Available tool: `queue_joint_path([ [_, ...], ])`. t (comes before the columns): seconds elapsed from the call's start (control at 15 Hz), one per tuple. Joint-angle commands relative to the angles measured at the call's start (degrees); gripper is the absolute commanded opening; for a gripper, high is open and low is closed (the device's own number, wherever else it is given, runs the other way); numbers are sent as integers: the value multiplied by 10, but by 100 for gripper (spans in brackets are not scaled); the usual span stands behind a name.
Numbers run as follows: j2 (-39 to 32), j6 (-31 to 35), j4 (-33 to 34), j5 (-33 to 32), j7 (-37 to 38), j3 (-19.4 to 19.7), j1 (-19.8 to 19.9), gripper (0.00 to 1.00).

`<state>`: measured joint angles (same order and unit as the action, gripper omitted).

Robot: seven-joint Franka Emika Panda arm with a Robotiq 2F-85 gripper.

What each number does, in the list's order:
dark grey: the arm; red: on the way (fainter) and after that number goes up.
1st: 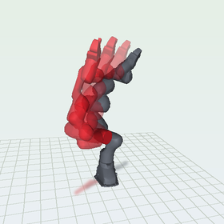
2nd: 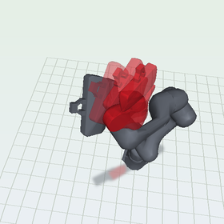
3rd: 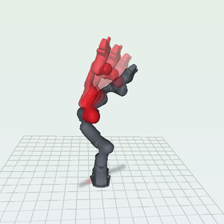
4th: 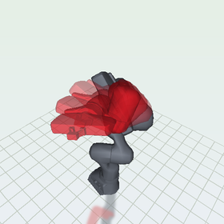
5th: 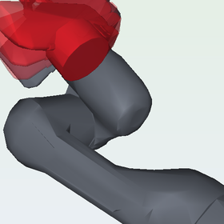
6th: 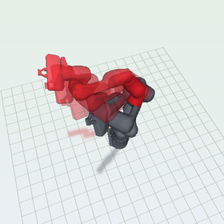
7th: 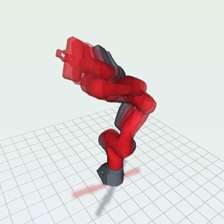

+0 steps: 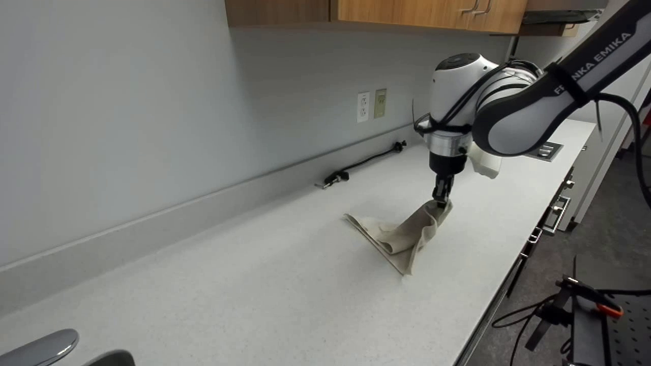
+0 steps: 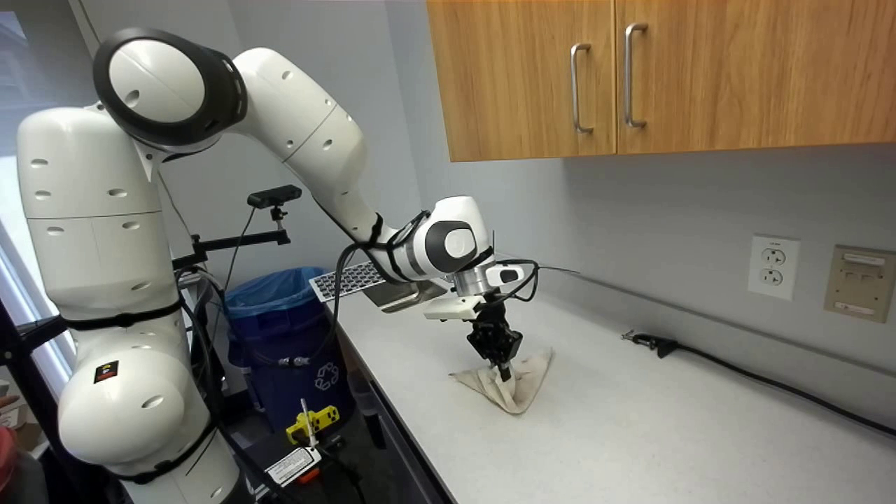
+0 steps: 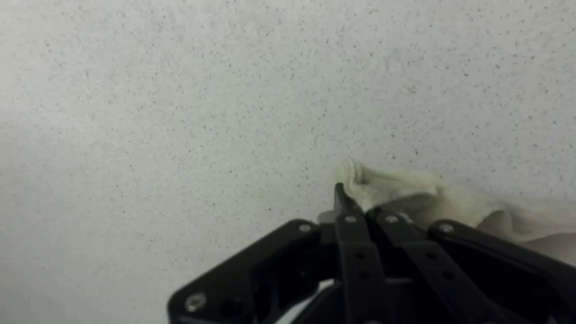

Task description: Spread the towel out on the counter

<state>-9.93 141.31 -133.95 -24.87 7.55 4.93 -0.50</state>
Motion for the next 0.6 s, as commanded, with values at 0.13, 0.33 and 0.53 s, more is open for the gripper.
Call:
queue_joint_path([
  [0.13, 12, -49, -16, 3, -9, -1, 3, 29],
  [0.33, 17, -78, -18, 24, -27, -4, 7, 50],
  [0.53, 17, -92, -8, 21, -23, -4, 6, 72],
])
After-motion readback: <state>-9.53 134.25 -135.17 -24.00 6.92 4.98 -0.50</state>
